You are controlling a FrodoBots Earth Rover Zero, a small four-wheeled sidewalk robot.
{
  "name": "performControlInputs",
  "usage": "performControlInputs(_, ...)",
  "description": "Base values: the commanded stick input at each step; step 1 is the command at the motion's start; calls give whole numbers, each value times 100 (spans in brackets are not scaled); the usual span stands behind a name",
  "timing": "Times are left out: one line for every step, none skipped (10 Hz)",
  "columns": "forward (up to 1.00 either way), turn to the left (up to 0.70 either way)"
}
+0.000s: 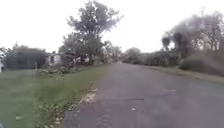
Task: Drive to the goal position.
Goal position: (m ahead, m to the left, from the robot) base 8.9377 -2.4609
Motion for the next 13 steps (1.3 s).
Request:
performControlInputs(70, -14)
performControlInputs(70, -14)
performControlInputs(70, -14)
performControlInputs(70, -14)
performControlInputs(70, -14)
performControlInputs(70, -14)
performControlInputs(70, -14)
performControlInputs(70, -14)
performControlInputs(70, -14)
performControlInputs(70, -14)
performControlInputs(70, -14)
performControlInputs(70, -14)
performControlInputs(70, -14)
